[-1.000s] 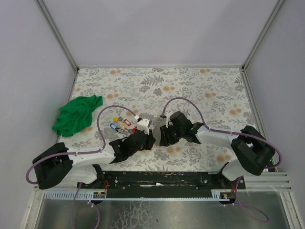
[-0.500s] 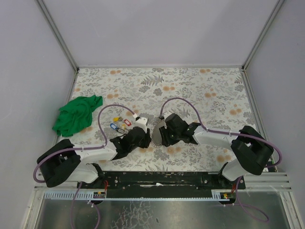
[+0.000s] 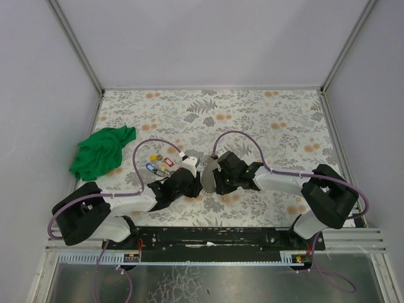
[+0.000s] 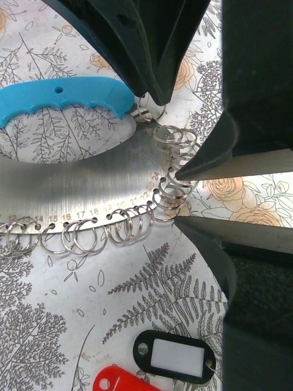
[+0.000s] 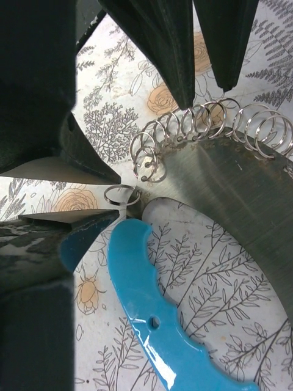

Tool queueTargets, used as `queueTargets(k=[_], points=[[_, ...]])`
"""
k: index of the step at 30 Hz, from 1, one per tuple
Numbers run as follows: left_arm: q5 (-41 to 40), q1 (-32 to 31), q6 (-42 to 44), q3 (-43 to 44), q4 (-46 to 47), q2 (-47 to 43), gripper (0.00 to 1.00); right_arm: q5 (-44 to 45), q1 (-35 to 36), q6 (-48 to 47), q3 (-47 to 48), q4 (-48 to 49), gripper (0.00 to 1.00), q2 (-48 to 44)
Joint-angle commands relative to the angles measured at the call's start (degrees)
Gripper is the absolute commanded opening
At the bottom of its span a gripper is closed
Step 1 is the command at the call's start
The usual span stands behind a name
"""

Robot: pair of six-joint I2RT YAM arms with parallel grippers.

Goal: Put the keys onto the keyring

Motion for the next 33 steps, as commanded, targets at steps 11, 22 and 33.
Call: queueTargets(k=[11, 22, 33], points=[[4.4, 0.3, -2.2, 0.6, 5.7, 3.1, 0.28, -0.2, 0.4, 1.0, 2.6, 0.6, 0.21, 1.2], [9.0, -3.1, -7.9, -1.6, 13.4, 2.9, 0.26, 1.9, -0.9, -7.8, 3.7, -5.8, 0.09, -1.9], [6.4, 4.8, 1.1, 3.5, 7.9, -4.4, 0.32, 9.1, -1.0, -22.3, 4.9, -14.0, 0.09, -9.4]])
